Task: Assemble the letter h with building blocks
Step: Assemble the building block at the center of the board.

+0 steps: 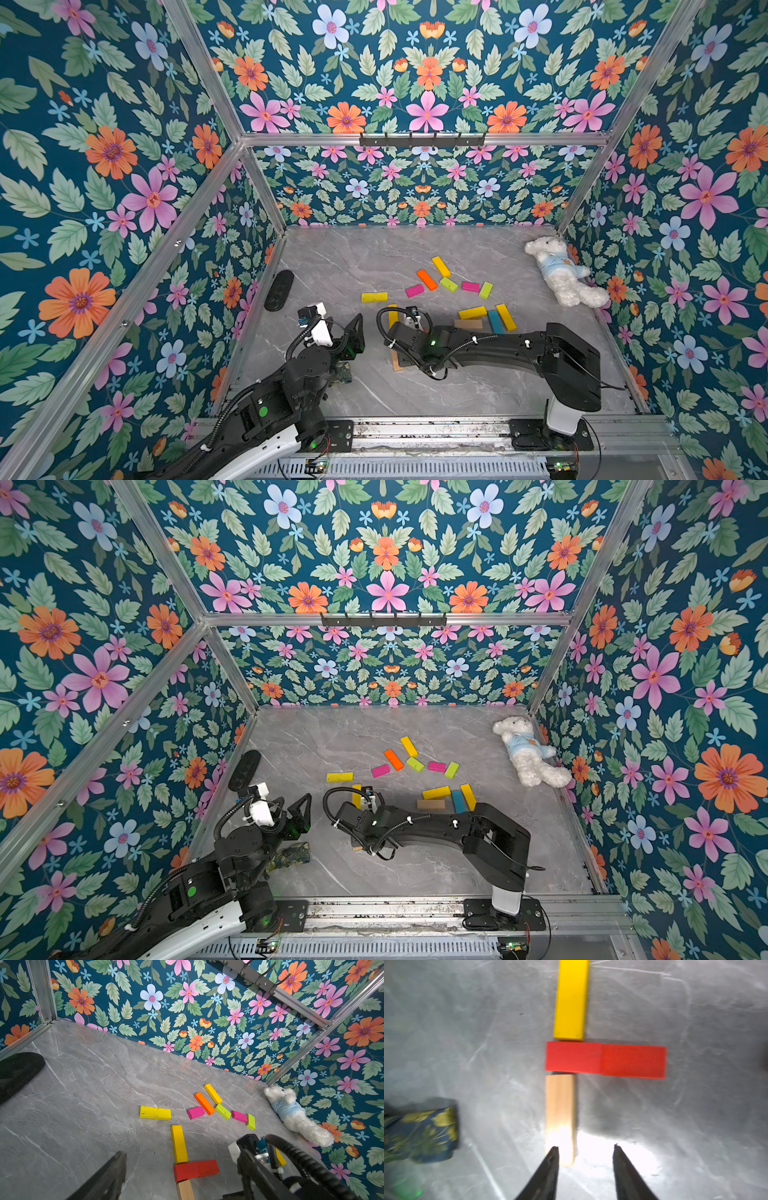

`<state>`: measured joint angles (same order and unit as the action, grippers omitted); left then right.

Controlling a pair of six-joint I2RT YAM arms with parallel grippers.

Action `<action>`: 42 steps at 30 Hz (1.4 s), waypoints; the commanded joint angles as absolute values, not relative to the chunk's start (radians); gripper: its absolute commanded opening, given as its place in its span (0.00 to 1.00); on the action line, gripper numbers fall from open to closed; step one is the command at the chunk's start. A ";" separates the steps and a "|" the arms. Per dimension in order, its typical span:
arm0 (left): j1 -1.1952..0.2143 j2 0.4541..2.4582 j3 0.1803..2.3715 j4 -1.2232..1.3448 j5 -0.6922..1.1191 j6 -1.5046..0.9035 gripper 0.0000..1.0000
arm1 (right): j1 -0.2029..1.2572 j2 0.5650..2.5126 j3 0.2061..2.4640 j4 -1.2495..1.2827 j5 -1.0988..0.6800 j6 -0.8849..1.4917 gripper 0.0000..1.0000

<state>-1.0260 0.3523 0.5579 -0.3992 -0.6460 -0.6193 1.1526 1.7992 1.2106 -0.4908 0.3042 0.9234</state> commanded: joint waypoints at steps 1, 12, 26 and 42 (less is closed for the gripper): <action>-1.025 0.356 0.561 -0.383 -0.648 -0.604 0.87 | 1.130 1.801 1.180 -0.525 0.316 0.928 0.35; -1.026 0.359 0.565 -0.393 -0.661 -0.604 0.87 | 1.152 1.919 1.235 -0.494 0.208 0.899 0.32; -1.026 0.354 0.565 -0.398 -0.670 -0.606 0.87 | 1.169 1.939 1.252 -0.486 0.182 0.893 0.31; -1.026 0.370 0.569 -0.391 -0.665 -0.607 0.88 | 1.151 1.885 1.216 -0.487 0.223 0.899 0.35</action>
